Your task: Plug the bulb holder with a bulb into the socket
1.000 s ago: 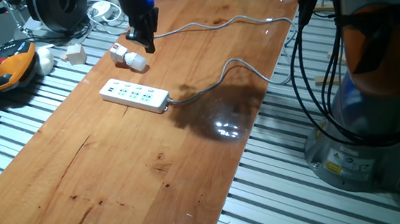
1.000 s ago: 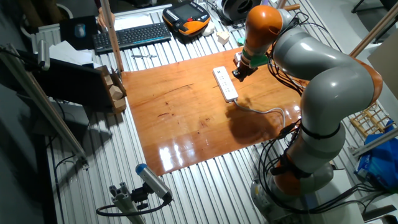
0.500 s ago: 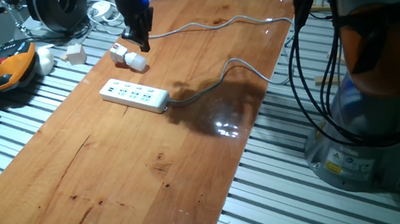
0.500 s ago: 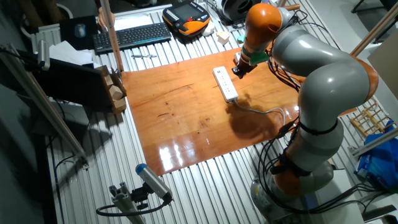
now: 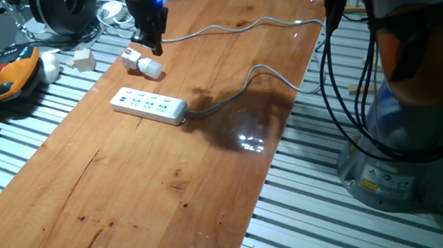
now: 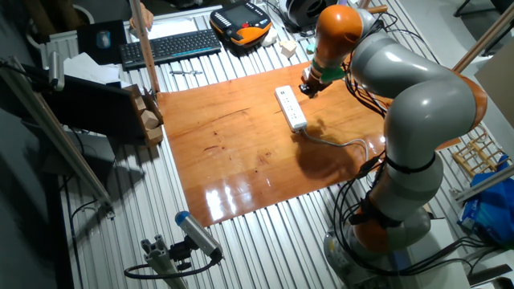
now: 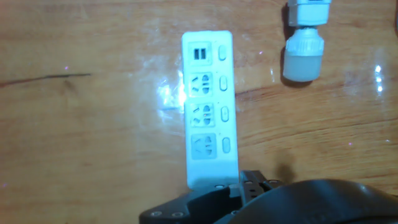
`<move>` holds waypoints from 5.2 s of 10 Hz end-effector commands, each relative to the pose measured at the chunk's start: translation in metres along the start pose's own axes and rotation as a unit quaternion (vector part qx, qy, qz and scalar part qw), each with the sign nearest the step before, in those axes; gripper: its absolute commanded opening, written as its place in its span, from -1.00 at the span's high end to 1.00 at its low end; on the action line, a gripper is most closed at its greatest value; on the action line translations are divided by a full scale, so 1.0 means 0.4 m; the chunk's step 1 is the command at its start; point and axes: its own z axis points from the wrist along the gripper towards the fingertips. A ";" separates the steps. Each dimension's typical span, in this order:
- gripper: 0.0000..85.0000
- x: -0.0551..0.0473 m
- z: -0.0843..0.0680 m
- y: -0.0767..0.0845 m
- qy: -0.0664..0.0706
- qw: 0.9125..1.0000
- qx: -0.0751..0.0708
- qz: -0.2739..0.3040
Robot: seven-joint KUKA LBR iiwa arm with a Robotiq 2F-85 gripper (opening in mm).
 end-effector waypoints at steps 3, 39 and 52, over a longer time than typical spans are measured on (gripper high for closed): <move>1.00 0.003 0.017 -0.005 -0.005 1.000 -0.006 0.021; 1.00 -0.134 0.107 -0.140 -0.035 0.998 0.012 0.054; 1.00 -0.251 0.172 -0.219 -0.059 0.998 -0.004 0.034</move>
